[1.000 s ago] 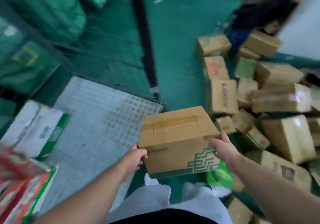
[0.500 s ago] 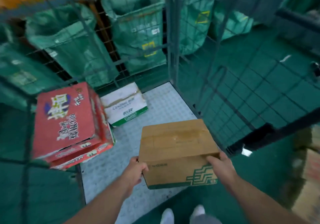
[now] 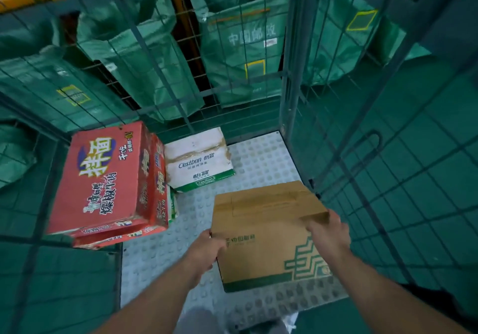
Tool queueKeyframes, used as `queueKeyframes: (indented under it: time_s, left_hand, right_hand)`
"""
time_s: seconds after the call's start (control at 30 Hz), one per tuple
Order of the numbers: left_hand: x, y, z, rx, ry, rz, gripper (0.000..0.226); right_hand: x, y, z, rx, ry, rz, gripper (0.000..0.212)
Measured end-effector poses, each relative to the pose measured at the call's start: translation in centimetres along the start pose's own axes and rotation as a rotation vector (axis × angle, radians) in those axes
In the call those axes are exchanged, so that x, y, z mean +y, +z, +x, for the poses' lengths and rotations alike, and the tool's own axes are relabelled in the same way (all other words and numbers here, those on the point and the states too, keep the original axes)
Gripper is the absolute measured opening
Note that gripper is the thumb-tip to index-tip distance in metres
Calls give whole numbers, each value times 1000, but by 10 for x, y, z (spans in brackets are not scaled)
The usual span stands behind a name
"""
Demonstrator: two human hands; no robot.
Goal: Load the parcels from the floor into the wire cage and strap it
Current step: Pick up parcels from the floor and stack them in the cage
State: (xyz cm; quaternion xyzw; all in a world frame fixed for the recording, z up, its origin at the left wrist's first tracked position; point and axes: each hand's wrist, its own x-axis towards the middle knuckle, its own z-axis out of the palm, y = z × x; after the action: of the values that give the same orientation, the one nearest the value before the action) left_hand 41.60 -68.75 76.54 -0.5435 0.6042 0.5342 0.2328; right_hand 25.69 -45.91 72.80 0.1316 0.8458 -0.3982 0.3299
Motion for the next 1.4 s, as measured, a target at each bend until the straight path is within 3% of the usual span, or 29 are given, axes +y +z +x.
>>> queueKeyframes:
  time_s: [0.1,0.33,0.5,0.63,0.73,0.8,0.93,1.07,1.2,1.3,1.4]
  left_hand:
    - [30,6,5,15,23,-19,27]
    - [92,14,48,20,-23,-277,26]
    - [120,33,139,-10,-126,-405,17]
    - [134,37,230,-9,-250,-419,18]
    - [156,27,291,10,-248,-388,10]
    - [176,17,334,31,-209,-360,10]
    - [231,0,410,54,-93,-313,9]
    - [270,-9,470,68,45,-312,22]
    - [270,2,515,-23,-52,-390,38]
    - [273,21,540,-82,-77,-505,19]
    - [281,40,559,-63,-62,-610,10]
  right_hand:
    - [-34,-10,35,8,-33,-11,68]
    - [-86,-16,89,54,-149,-88,72]
    - [-59,15,189,37,-55,-101,71]
    - [-95,54,235,79,-14,-348,70]
    - [-123,86,289,104,43,-524,87]
    - [-142,106,330,86,48,-559,85]
    - [-191,130,398,140,-3,-437,74]
    - [-217,151,448,209,-99,-94,46]
    - [-202,173,480,163,-18,205,24]
    - [-176,192,499,101,61,207,26]
    - [-146,213,506,-34,202,217,44]
